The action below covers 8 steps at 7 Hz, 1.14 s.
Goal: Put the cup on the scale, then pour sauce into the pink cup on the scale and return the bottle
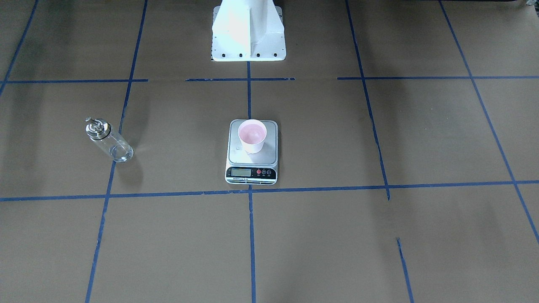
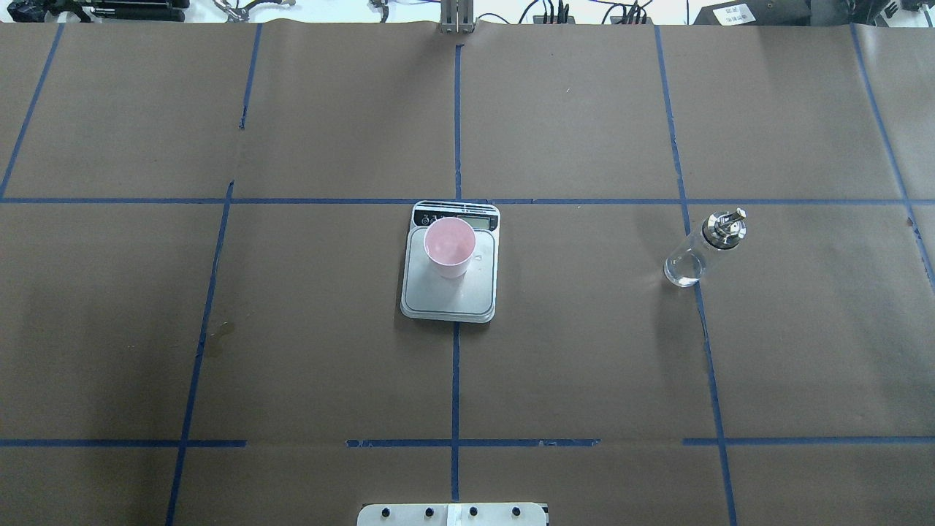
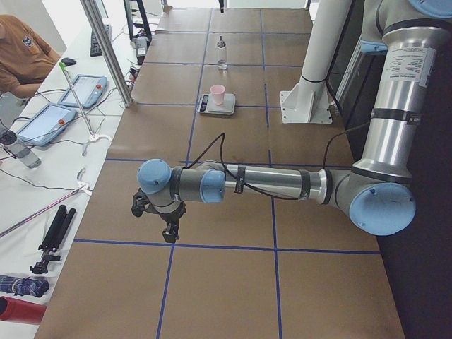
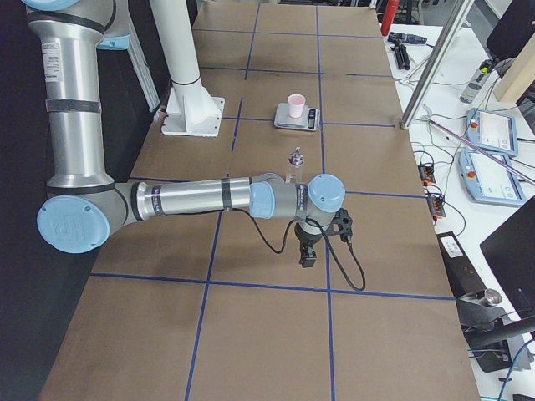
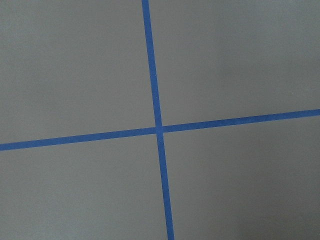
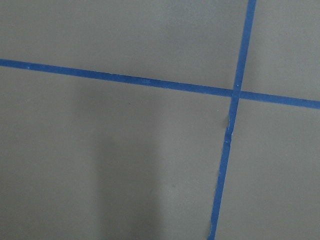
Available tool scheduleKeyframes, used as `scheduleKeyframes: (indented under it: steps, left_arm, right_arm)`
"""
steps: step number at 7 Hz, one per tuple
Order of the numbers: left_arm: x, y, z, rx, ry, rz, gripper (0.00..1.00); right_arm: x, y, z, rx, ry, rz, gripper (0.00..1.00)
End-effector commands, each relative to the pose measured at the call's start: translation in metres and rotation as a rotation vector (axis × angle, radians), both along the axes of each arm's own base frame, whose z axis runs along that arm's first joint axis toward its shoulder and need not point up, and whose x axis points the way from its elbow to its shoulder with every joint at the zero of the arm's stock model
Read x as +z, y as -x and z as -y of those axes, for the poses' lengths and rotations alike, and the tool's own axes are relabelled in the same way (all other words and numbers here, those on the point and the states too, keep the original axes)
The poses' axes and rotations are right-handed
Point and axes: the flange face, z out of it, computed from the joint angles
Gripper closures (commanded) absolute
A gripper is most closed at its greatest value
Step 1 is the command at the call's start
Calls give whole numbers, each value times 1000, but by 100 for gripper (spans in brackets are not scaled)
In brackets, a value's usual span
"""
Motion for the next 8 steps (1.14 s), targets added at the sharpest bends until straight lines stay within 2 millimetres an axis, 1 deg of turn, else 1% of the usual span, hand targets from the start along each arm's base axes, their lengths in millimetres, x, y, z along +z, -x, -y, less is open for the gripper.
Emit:
scheduleKeyframes:
  steps: [1, 2, 3, 4, 5, 7, 8]
  left_arm:
    - [8, 4, -11, -51, 61, 2, 0]
    - [11, 5, -12, -55, 63, 22, 0]
    - [-3, 13, -10, -59, 1, 90, 0]
    - [-1, 14, -19, -59, 1, 99, 0]
    - [-4, 14, -23, -60, -8, 92, 0]
    - [-3, 14, -24, -59, -13, 91, 0]
    - [-9, 14, -23, -48, -46, 90, 0]
  right_arm:
    - [3, 0, -2, -1, 7, 1, 0]
    - [2, 0, -2, -1, 4, 3, 0]
    - [0, 0, -2, 0, 2, 1, 0]
    - [2, 1, 3, -3, 1, 0, 0]
    - [2, 1, 3, -3, 0, 0, 0]
    - [3, 0, 3, -3, 3, -3, 0]
    - [3, 1, 3, -3, 5, -2, 0]
